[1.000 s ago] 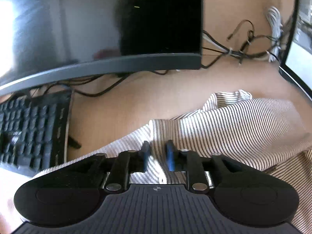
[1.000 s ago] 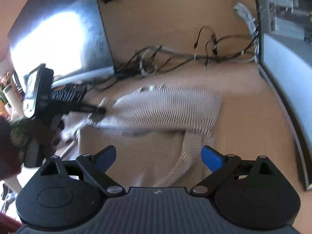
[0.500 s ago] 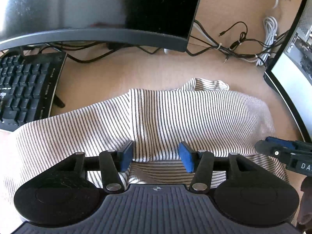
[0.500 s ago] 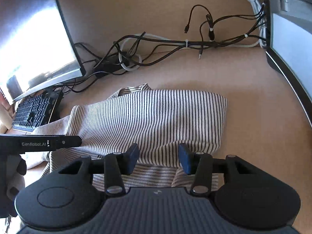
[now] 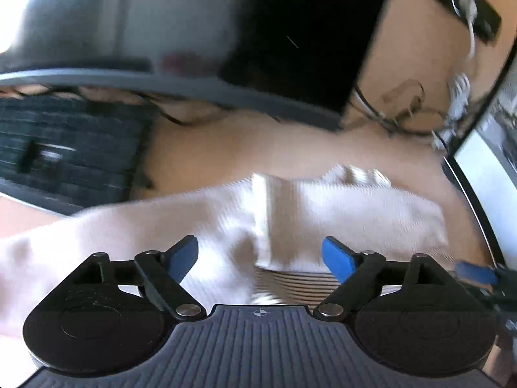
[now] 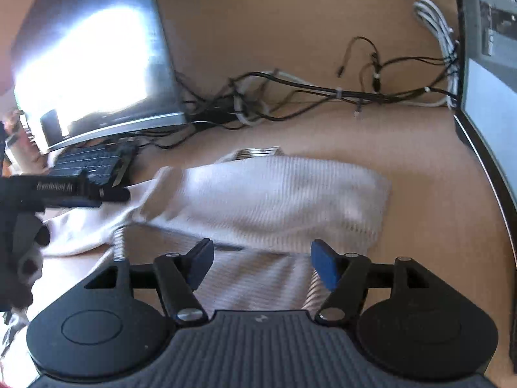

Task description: Fold clothes

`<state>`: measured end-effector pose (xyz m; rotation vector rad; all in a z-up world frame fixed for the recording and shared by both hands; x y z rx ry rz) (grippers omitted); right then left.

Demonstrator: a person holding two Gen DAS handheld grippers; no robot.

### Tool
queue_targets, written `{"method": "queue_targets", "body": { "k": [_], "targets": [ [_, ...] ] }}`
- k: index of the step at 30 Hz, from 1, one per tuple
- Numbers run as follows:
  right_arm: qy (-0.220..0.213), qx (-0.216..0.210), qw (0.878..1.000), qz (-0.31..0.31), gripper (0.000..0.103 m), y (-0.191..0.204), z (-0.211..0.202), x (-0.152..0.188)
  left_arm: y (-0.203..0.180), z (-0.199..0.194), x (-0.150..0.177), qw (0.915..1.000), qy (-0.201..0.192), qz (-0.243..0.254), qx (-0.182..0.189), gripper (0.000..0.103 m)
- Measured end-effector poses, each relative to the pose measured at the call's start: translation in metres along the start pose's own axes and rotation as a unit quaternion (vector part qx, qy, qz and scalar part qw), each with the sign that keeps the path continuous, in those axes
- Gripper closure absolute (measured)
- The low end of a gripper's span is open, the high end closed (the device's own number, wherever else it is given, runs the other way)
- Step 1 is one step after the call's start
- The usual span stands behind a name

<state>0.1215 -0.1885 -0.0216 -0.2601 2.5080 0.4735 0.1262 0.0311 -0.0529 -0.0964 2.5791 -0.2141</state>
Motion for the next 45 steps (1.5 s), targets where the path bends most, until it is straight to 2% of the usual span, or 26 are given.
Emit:
{"method": "queue_targets", "body": {
  "k": [2,5,7,11,14,17,20,21,23,25,26,29,32,34,36,39,42,44,45],
  "targets": [
    [-0.005,-0.021,1.000,0.007,0.030,0.008,-0.007,0.002,0.025,-0.016,0.001,0.9988,-0.027,-0.021,-0.035,0.011],
    [-0.017,-0.060,0.998,0.030,0.025,0.019,-0.019,-0.002,0.076,-0.033,0.007,0.9917,-0.057,-0.067,-0.094,0.010],
    [-0.025,-0.080,0.995,0.043,0.022,0.025,-0.025,-0.007,0.109,-0.037,0.013,0.9856,-0.055,-0.103,-0.123,0.010],
    [-0.045,-0.108,0.992,0.043,0.016,0.040,-0.042,-0.018,0.159,-0.041,0.032,0.9726,-0.046,-0.165,-0.157,0.010],
    [-0.055,-0.110,0.992,0.035,0.012,0.049,-0.050,-0.022,0.177,-0.045,0.042,0.9675,-0.044,-0.185,-0.167,0.010],
    [-0.053,-0.108,0.992,0.034,0.012,0.053,-0.050,-0.022,0.186,-0.039,0.049,0.9654,-0.030,-0.204,-0.159,0.011],
    [-0.048,-0.107,0.992,0.037,0.011,0.058,-0.048,-0.020,0.186,-0.030,0.053,0.9665,-0.020,-0.202,-0.158,0.021],
    [-0.047,-0.107,0.992,0.037,0.011,0.060,-0.048,-0.019,0.187,-0.025,0.054,0.9667,-0.015,-0.198,-0.161,0.026],
    [-0.047,-0.107,0.993,0.035,0.011,0.063,-0.049,-0.018,0.186,-0.021,0.055,0.9674,-0.015,-0.183,-0.174,0.030],
    [-0.049,-0.106,0.993,0.033,0.009,0.065,-0.051,-0.017,0.184,-0.017,0.052,0.9686,-0.013,-0.170,-0.181,0.050],
    [-0.051,-0.105,0.993,0.035,0.008,0.064,-0.052,-0.015,0.184,-0.016,0.052,0.9687,-0.013,-0.168,-0.182,0.051],
    [-0.055,-0.102,0.992,0.042,0.008,0.060,-0.057,-0.013,0.186,-0.015,0.050,0.9676,-0.017,-0.176,-0.180,0.051],
    [-0.060,-0.099,0.992,0.053,0.008,0.053,-0.064,-0.009,0.195,-0.024,0.053,0.9608,-0.035,-0.209,-0.179,0.048],
    [-0.060,-0.097,0.991,0.063,0.008,0.047,-0.064,-0.008,0.200,-0.029,0.057,0.9572,-0.044,-0.221,-0.181,0.027],
    [-0.057,-0.098,0.991,0.076,0.008,0.042,-0.062,-0.006,0.204,-0.028,0.061,0.9584,-0.036,-0.223,-0.174,0.016],
    [-0.052,-0.104,0.990,0.084,0.008,0.041,-0.060,-0.006,0.203,-0.023,0.067,0.9613,-0.024,-0.219,-0.165,0.011],
    [-0.049,-0.105,0.990,0.075,0.008,0.046,-0.058,-0.006,0.196,-0.020,0.068,0.9654,-0.025,-0.199,-0.166,0.012],
    [-0.047,-0.107,0.991,0.071,0.008,0.049,-0.057,-0.006,0.188,-0.018,0.069,0.9671,-0.028,-0.172,-0.186,0.031],
    [-0.046,-0.108,0.991,0.070,0.008,0.051,-0.057,-0.007,0.185,-0.019,0.069,0.9678,-0.029,-0.161,-0.191,0.045]
  ]
}}
Point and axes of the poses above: each gripper's, at about its wrist camera, not at the fingertips, and z roughly the way its jaws point, y to its left, x to its underside, the point moved 8 cm from there along z, roughly the way its jaws point, and after that the axes turned 12 degrees about y, right-handed, at the moved point
